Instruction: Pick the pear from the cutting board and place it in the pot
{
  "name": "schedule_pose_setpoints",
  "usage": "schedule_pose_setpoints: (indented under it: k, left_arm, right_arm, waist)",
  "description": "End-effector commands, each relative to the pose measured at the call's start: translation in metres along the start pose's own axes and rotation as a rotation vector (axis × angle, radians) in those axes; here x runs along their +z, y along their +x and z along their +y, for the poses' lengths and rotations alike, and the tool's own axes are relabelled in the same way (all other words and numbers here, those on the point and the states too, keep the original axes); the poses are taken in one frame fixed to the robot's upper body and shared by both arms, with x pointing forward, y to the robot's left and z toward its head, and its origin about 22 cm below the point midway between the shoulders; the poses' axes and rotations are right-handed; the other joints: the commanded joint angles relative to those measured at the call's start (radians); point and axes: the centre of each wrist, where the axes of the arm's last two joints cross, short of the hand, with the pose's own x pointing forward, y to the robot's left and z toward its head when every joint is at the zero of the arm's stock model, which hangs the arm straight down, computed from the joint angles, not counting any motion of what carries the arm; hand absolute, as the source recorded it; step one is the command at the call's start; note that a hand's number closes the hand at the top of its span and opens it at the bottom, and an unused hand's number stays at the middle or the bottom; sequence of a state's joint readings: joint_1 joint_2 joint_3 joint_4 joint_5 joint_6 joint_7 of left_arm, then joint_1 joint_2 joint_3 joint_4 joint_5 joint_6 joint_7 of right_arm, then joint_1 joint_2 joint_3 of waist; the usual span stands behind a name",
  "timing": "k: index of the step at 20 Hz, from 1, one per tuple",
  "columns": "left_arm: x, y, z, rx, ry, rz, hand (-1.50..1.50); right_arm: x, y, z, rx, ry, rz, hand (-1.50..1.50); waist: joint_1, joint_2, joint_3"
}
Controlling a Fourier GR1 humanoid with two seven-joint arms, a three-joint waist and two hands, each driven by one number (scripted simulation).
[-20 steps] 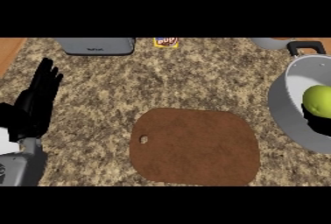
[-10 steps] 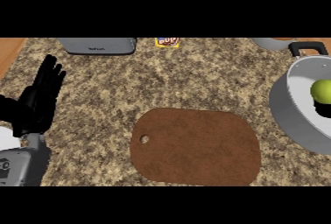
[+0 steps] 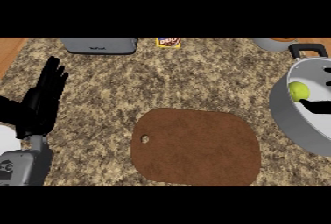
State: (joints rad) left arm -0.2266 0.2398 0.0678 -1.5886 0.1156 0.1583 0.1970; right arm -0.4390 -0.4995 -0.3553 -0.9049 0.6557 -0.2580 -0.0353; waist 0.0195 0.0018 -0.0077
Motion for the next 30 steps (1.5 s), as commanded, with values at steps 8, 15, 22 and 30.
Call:
schedule_pose_setpoints:
  k: [8,15,22,30]
  left_arm:
    - [0.004,-0.009,-0.001,-0.001,0.003,0.016,0.00]
    - [0.001,0.009,0.001,0.003,0.022,0.000,0.00]
    - [0.004,0.006,0.016,0.003,0.042,-0.005,0.00]
    - [-0.008,-0.010,0.003,0.004,0.011,0.014,0.00]
  right_arm:
    - [-0.011,-0.017,-0.002,-0.542,-0.026,-0.103,-1.50]
    - [-0.016,-0.062,-0.050,-0.700,-0.080,-0.060,-1.50]
    - [-0.001,-0.116,-0.118,-0.707,-0.033,-0.057,-1.50]
    - [0.024,-0.158,-0.141,-0.710,-0.003,-0.064,-1.50]
  waist:
    - [-0.014,0.004,0.010]
    - [-0.015,0.000,0.009]
    - [-0.020,-0.001,0.008]
    - [-0.021,0.001,0.008]
